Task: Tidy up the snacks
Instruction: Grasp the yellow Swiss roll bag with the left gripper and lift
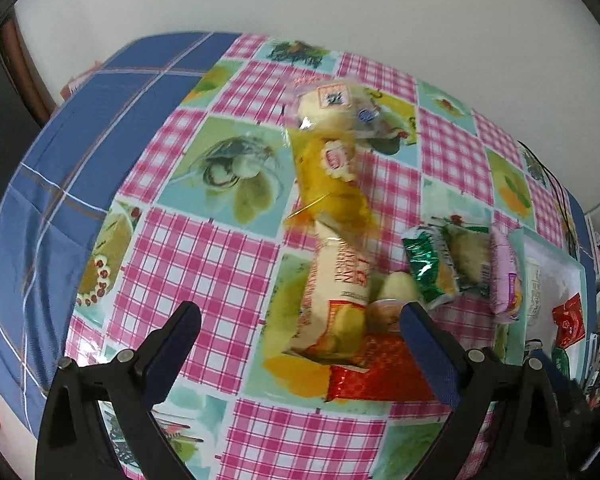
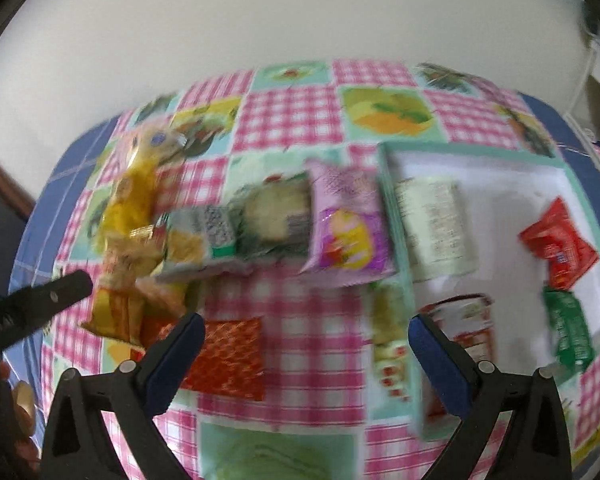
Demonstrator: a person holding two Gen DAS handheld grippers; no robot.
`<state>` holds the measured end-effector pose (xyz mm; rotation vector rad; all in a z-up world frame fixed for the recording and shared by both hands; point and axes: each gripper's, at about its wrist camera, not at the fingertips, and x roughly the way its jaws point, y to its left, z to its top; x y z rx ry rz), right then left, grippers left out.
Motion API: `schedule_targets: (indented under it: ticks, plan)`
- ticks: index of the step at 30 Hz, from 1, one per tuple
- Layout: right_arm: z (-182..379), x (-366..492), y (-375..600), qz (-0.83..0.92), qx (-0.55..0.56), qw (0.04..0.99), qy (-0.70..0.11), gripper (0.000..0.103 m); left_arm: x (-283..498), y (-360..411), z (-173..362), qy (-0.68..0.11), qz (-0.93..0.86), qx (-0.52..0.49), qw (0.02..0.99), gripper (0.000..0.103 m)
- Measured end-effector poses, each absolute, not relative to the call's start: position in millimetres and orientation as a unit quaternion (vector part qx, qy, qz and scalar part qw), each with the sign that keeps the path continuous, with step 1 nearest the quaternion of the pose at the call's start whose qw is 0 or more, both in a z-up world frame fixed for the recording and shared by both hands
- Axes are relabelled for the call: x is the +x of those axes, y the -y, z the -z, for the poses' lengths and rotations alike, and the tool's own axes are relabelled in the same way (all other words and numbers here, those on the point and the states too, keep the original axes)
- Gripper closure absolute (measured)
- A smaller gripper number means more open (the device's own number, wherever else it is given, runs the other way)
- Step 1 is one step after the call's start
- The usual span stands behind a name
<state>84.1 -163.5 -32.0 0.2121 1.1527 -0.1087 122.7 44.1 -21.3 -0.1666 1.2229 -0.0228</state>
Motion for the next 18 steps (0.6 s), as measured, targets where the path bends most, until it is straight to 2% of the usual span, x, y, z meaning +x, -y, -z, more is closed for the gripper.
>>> schedule_targets:
  ticks: [7, 10, 11, 13, 17, 18]
  plan:
    - [57, 95, 143, 0.051, 0.091, 0.815, -0.570, 0.000, 131, -45, 41, -0.591, 0.027, -0.087, 0.802, 0.004]
    - [63, 100, 138, 0.058, 0.088, 0.813, -0.573, 0.000, 136, -40, 46, -0.591, 0.042, -0.089, 0.800, 0.007]
    - [66, 102, 136, 0.060, 0.086, 0.811, -0.575, 0.000, 137, -39, 46, -0.591, 0.044, -0.087, 0.801, 0.009]
    - [69, 106, 134, 0.062, 0.083, 0.810, -0.577, 0.000, 140, -37, 48, -0.590, 0.049, -0.090, 0.801, 0.023]
    - [73, 111, 124, 0.068, 0.084, 0.810, -0.576, 0.000, 144, -35, 52, -0.589, 0.063, -0.100, 0.799, 0.030]
    - [74, 113, 122, 0.069, 0.084, 0.811, -0.575, 0.000, 145, -35, 53, -0.589, 0.065, -0.101, 0.799, 0.038]
